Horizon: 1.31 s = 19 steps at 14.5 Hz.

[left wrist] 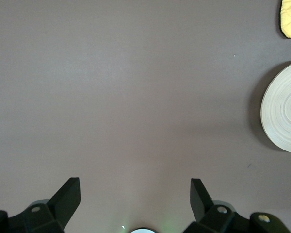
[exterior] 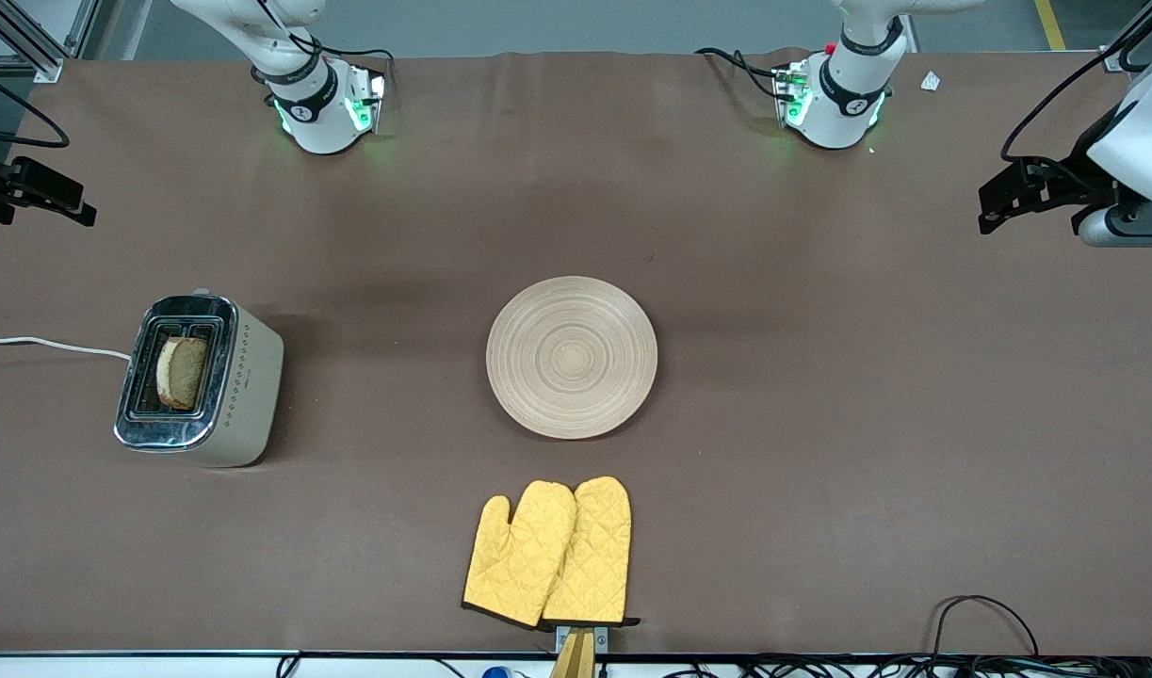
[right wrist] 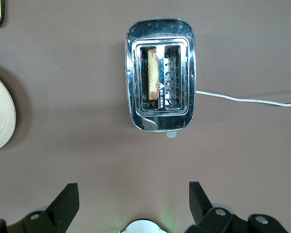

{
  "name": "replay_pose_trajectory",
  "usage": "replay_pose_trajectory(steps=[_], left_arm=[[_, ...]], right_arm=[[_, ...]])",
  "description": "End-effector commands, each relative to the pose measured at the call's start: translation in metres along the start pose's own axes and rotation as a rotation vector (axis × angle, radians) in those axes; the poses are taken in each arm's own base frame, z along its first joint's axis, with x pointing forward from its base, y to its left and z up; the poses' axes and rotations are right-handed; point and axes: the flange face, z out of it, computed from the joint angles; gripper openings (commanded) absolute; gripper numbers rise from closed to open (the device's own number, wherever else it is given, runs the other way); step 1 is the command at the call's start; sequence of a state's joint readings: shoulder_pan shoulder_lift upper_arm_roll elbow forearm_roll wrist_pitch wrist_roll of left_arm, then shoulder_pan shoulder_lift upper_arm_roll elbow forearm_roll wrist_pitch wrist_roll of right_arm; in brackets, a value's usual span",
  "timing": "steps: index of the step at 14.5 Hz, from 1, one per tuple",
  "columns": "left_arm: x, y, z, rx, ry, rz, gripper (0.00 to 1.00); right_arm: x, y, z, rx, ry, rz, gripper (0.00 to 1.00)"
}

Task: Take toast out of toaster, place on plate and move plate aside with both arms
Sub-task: 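Move the right gripper toward the chrome toaster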

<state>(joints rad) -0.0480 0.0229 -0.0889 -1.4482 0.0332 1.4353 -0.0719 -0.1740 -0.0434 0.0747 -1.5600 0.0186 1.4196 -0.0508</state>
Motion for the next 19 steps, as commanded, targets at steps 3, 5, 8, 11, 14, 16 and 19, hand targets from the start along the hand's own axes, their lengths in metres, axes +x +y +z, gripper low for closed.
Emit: replay_pose_trajectory(steps=[3,5,8,11,14,16,19], left_arm=[[-0.003,-0.004,-0.006,0.019,0.003,0.015,1.0],[-0.003,-0.003,-0.006,0.017,0.003,0.018,1.0],[-0.003,-0.002,-0.006,0.013,0.003,0.018,1.0],[-0.003,-0.002,-0.006,0.008,0.002,0.018,1.0],[-0.003,-0.002,-0.006,0.008,0.002,0.018,1.0],[-0.003,-0.002,-0.006,0.007,0.002,0.021,1.0],[-0.003,-0.004,-0.006,0.005,0.002,0.021,1.0]], right_arm=[[-0.008,0.002,-0.004,-0.006,0.002,-0.006,1.0],[-0.007,0.001,-0.004,-0.007,0.006,-0.008,1.0],[0.0,-0.012,0.002,0.002,0.02,-0.021,1.0],[0.029,-0.02,0.039,0.008,-0.007,-0.035,1.0],[0.053,-0.019,0.082,0.013,-0.027,-0.035,1.0],[0.064,-0.015,0.112,0.015,-0.024,-0.027,1.0],[0.086,-0.001,0.152,0.02,0.0,-0.006,1.0]])
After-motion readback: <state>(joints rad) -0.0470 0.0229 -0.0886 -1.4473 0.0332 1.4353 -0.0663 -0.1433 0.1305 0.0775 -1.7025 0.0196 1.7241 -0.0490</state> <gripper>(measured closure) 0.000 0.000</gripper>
